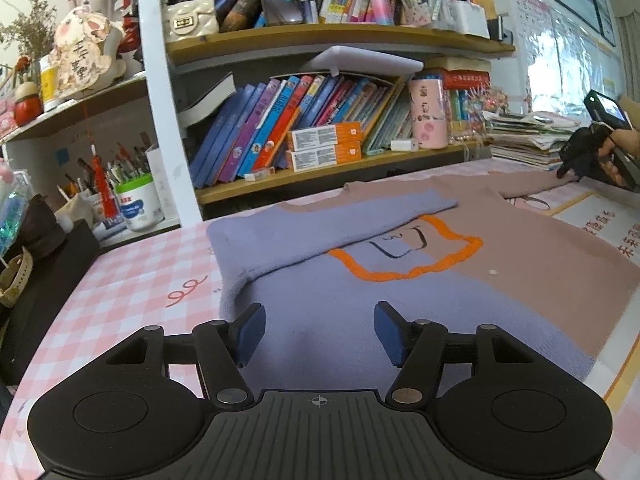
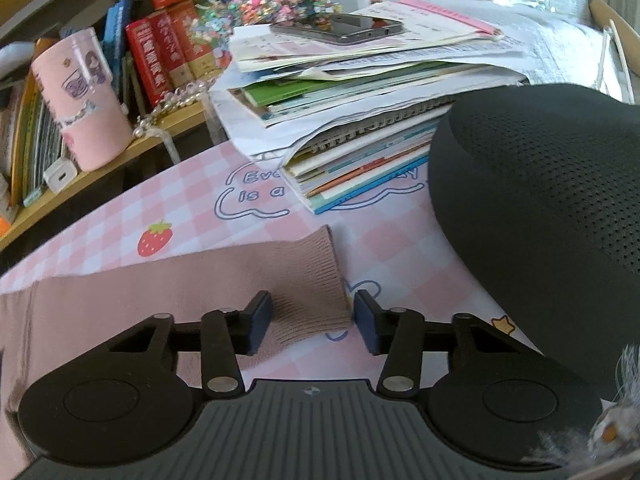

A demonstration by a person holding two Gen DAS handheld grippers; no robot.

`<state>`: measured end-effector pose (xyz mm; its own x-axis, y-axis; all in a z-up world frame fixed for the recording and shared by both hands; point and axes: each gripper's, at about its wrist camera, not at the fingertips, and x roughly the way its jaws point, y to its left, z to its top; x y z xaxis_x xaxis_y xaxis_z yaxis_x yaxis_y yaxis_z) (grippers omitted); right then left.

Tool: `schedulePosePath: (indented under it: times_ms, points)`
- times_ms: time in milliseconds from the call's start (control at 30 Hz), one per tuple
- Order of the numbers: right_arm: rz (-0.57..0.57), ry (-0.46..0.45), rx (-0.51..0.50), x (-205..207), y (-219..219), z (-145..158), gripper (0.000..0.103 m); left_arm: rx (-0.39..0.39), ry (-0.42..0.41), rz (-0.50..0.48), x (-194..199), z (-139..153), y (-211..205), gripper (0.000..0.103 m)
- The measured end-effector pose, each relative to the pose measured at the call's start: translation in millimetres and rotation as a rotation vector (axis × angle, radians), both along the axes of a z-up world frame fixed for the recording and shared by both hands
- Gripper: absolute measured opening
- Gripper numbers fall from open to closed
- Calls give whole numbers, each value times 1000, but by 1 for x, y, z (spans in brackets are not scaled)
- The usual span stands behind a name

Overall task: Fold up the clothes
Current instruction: 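Grasp the pink sleeve cuff with the right gripper and lift it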

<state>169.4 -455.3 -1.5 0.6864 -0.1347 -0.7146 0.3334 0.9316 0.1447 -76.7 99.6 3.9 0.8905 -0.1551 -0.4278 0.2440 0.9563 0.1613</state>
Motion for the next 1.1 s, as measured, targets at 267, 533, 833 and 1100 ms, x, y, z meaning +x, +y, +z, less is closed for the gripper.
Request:
schedulePosePath:
  times_ms: [267, 533, 833, 1100]
  points:
    - [70, 10, -28, -1, 12, 0, 13, 35, -3, -13, -1, -1, -6, 63]
    - [239, -177, 78, -14, 71, 72, 10, 26, -14, -19, -3, 0, -6, 65]
    - [561, -431, 127, -31, 205, 181, 9, 15, -39, -46, -7, 2, -5, 68]
    - [782, -393, 64, -22, 336, 189, 9, 22, -54, -30, -8, 2, -6, 72]
